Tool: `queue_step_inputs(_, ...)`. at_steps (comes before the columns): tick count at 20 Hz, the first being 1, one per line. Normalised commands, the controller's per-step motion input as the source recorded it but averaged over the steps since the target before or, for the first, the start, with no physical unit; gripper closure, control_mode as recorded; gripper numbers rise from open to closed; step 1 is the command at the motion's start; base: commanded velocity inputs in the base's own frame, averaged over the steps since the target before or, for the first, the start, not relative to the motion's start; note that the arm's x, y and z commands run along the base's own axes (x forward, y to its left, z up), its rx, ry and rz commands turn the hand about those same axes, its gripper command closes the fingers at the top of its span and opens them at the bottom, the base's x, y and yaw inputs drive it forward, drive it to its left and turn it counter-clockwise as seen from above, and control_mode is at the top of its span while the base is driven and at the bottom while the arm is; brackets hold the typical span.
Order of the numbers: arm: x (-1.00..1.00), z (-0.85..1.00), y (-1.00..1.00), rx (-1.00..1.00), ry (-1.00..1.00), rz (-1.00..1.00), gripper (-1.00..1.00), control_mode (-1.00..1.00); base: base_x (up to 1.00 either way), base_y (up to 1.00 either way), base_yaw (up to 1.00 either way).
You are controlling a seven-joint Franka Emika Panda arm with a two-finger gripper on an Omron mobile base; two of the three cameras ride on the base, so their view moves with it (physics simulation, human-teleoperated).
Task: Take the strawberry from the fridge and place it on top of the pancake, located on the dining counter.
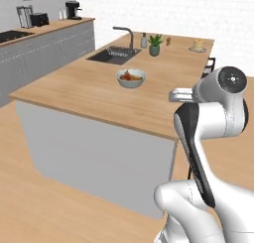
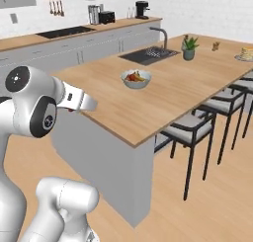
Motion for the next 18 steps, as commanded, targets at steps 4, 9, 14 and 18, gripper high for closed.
queue_step_inputs(4,0.00,0.00,0.00,0.00,0.00,0.00,1.00,1.00,0.03,-1.00,0.00)
queue_step_inputs(9,0.00,0.00,0.00,0.00,0.00,0.00,1.00,1.00,0.20,-1.00,0.00)
queue_step_inputs(14,0.00,0.00,0.00,0.00,0.00,0.00,1.00,1.00,0.58,-1.00,0.08)
queue_step_inputs(18,0.00,0.00,0.00,0.00,0.00,0.00,1.00,1.00,0.84,-0.98,0.22)
